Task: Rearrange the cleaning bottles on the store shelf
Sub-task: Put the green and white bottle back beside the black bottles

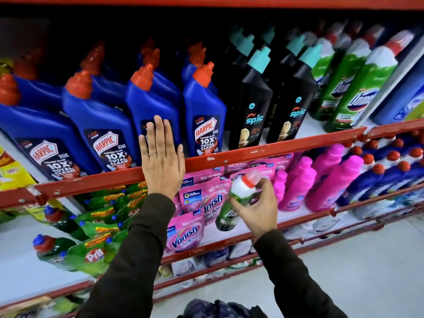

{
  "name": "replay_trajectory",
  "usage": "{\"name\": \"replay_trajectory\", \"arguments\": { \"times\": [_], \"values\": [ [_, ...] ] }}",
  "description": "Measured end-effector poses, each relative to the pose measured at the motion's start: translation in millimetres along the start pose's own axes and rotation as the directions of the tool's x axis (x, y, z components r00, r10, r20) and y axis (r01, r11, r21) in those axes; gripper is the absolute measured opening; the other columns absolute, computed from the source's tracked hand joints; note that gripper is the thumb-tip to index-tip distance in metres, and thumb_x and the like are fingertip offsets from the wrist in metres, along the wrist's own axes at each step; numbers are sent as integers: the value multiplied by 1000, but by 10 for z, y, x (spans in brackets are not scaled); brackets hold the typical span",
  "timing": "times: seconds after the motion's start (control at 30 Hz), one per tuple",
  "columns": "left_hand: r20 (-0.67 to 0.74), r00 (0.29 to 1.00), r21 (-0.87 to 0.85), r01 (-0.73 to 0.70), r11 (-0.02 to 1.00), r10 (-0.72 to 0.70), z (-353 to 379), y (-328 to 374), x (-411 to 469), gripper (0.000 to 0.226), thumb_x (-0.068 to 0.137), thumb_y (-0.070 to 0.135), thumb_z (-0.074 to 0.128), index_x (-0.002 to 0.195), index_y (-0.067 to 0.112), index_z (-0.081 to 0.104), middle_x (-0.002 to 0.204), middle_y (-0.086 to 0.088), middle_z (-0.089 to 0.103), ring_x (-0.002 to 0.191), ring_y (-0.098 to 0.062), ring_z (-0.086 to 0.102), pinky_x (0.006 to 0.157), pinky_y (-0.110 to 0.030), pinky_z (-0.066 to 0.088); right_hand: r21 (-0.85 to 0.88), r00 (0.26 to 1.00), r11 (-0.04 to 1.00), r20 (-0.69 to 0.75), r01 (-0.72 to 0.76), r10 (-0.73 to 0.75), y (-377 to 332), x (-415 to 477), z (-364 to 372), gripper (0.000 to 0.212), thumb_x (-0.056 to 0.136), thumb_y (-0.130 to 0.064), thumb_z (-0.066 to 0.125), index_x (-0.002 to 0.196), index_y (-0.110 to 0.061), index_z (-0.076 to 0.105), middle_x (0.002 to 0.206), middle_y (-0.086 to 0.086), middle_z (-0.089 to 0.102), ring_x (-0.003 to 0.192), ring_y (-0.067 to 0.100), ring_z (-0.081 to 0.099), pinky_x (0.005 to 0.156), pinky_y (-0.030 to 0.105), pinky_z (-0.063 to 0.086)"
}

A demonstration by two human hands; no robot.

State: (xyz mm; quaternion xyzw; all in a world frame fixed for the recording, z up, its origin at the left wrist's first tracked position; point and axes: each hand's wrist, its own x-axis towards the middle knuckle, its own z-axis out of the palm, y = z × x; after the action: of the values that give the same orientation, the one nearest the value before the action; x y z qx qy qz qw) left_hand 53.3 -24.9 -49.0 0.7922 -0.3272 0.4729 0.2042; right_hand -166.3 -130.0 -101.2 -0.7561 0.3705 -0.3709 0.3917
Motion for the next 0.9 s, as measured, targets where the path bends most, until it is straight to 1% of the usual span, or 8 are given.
{"name": "replay_trajectory", "arguments": {
  "times": [0.13,0.23,0.33,0.43,0.6,0.7,0.8,0.9],
  "values": [
    [5,1000,-16,-6,1000,6,-21,-2,-5,67,110,28,39,161,-2,9,166,-22,11,155,-19,-26,129,-40,-13,25,944,975,-258,222,-208,-499,397,-505,62,66,-48,85,114,-24,54,112,2,65,101,22,66,84,41,60],
    [4,1000,-34,-27,999,28,-29,-17,-30,74,110,29,35,162,4,-11,169,-10,-22,156,-19,-26,129,-40,-13,-56,836,942,-444,332,-321,-833,699,-956,63,72,-40,88,123,-19,59,118,-1,64,106,16,65,91,27,56],
    [-7,999,-56,-40,998,40,-10,-9,-11,73,110,30,33,162,6,-13,168,-6,-28,156,-20,-23,130,-40,-11,-189,732,925,-567,330,-377,-1115,994,-1426,69,76,-51,85,129,-13,62,120,-1,65,107,8,60,92,10,48],
    [-13,999,-75,-39,996,38,11,-2,-8,73,109,30,33,162,5,-10,169,-6,-26,157,-20,-21,130,-41,-10,-259,679,930,-636,260,-366,-1218,1261,-1763,75,77,-60,81,132,-13,62,125,7,67,111,23,66,94,40,56],
    [-16,1000,-100,-27,995,26,31,7,-2,72,109,30,33,163,4,-6,170,-7,-22,158,-21,-18,130,-42,-9,-224,712,945,-621,239,-328,-1066,1680,-1897,74,74,-53,84,130,-10,61,124,11,69,112,30,67,96,48,55],
    [-18,999,-95,-28,995,26,40,-7,-10,72,108,30,34,163,4,-5,170,-8,-20,158,-22,-18,131,-43,-8,-197,770,957,-569,214,-289,-943,1848,-1809,76,72,-50,86,130,-10,58,126,7,69,118,26,65,103,41,52],
    [-17,999,-87,-32,996,31,47,-14,-20,73,108,30,35,163,4,-5,170,-8,-20,158,-22,-18,131,-43,-8,-156,801,963,-535,218,-268,-864,1971,-1703,78,68,-50,89,124,-12,51,121,1,66,118,22,65,93,33,48],
    [-11,999,-77,-36,996,36,53,-8,-21,73,108,30,35,163,4,-5,170,-8,-20,158,-22,-17,131,-43,-7,-211,819,958,-503,193,-275,-822,2082,-1650,73,69,-54,87,120,-16,50,122,6,69,117,25,66,85,34,50]
  ]
}}
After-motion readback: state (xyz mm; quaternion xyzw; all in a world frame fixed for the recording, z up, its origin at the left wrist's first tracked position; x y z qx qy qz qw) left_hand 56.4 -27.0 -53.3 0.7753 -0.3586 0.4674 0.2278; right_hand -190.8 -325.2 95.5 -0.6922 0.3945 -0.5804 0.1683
